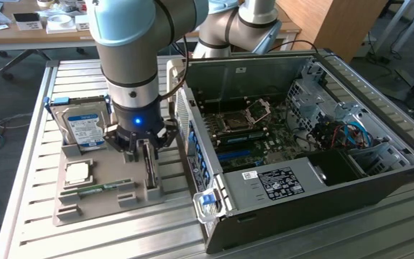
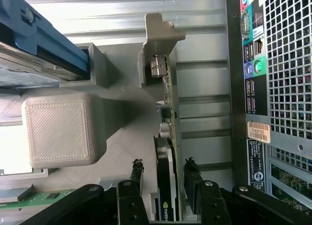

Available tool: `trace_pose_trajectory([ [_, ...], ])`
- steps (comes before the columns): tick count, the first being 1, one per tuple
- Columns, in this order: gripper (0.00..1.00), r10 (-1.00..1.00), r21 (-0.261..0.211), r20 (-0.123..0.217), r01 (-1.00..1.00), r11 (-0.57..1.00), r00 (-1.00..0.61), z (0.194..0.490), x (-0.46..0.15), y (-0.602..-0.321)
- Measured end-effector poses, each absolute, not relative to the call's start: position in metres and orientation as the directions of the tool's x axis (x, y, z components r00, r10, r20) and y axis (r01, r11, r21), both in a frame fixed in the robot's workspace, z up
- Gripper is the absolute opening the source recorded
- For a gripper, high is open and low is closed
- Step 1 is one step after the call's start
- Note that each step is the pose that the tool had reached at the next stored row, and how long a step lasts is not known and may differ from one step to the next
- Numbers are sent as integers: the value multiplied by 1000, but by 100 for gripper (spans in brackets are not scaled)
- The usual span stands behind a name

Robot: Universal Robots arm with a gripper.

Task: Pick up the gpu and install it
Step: 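Pick up the gpu and move the gpu toward the slot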

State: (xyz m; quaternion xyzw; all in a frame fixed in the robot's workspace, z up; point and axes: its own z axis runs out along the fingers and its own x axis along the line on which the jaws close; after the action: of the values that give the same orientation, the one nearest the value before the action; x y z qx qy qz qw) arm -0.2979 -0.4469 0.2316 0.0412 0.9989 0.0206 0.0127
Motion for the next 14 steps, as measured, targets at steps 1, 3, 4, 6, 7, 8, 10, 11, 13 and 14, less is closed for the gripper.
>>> trace_pose_trajectory([
  [1,47,83,42,-24,82,996,-996,231,-298,-447],
  [3,47,83,42,-24,82,996,-996,229,-298,-447],
  [4,47,83,42,-24,82,996,-996,229,-298,-447],
  [6,47,83,42,-24,82,996,-996,228,-298,-447],
  [7,47,83,42,-24,82,996,-996,228,-297,-447],
  [8,47,83,42,-24,82,996,-996,228,-296,-447],
  [10,47,83,42,-24,82,996,-996,228,-295,-447],
  [11,47,83,42,-24,82,996,-996,228,-295,-447],
  [13,47,78,42,-24,77,996,-997,228,-295,-447],
  [14,47,70,42,-24,69,997,-997,228,-295,-447],
])
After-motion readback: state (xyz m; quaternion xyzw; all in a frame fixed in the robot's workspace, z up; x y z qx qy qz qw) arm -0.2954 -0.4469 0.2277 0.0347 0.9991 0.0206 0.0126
